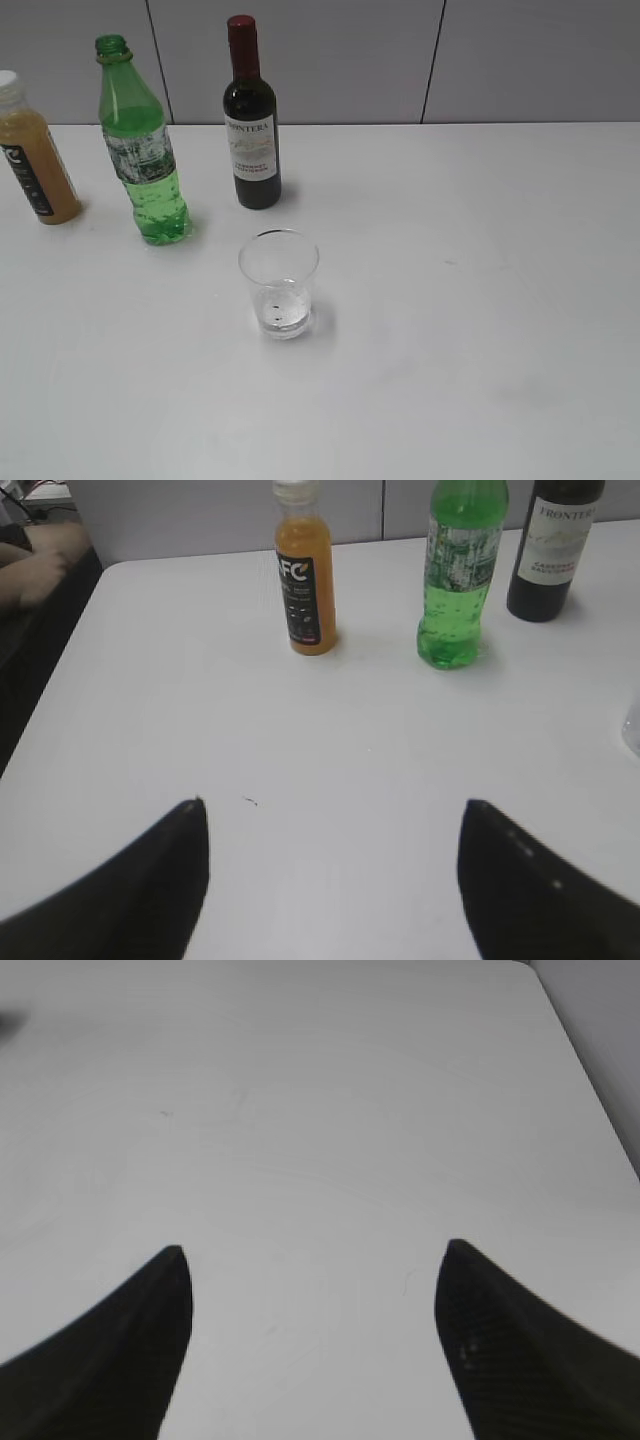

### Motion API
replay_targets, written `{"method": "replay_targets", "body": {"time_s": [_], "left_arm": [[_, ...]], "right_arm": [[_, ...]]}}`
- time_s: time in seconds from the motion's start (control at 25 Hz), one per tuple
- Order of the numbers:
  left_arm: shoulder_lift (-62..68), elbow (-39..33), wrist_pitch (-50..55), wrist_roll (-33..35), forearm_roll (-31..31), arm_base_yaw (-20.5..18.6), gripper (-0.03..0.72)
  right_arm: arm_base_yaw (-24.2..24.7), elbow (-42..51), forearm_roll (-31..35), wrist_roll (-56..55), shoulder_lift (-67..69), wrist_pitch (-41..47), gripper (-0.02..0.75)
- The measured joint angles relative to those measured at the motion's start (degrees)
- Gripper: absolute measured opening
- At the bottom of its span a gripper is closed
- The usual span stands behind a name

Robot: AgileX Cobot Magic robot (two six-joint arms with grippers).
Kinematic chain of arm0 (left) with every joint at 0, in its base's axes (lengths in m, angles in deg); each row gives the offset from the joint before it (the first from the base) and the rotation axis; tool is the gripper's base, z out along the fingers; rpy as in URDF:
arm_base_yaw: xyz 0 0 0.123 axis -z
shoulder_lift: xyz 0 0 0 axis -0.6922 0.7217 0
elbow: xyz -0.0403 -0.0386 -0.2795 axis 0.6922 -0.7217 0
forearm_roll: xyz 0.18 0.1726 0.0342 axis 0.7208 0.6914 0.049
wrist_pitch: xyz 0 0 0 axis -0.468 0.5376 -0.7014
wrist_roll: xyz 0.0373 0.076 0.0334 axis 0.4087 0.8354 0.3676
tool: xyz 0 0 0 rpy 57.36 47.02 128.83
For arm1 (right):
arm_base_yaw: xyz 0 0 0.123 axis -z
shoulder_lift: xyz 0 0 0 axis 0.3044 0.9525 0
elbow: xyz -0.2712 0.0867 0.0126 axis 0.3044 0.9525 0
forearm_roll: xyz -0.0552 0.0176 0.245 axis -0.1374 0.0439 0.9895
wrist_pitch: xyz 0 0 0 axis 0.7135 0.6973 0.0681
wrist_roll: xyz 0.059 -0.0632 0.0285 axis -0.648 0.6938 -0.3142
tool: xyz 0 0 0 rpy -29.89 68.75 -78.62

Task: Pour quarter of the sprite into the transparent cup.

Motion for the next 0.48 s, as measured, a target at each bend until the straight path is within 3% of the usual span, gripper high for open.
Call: {"method": "replay_targets", "body": {"time_s": [0.48], "left_arm": [[0.0, 0.0, 0.1, 0.0, 0.0, 0.0, 0.589]], "right_arm": [[0.0, 0.0, 0.0, 0.0, 0.0, 0.0, 0.584]]}}
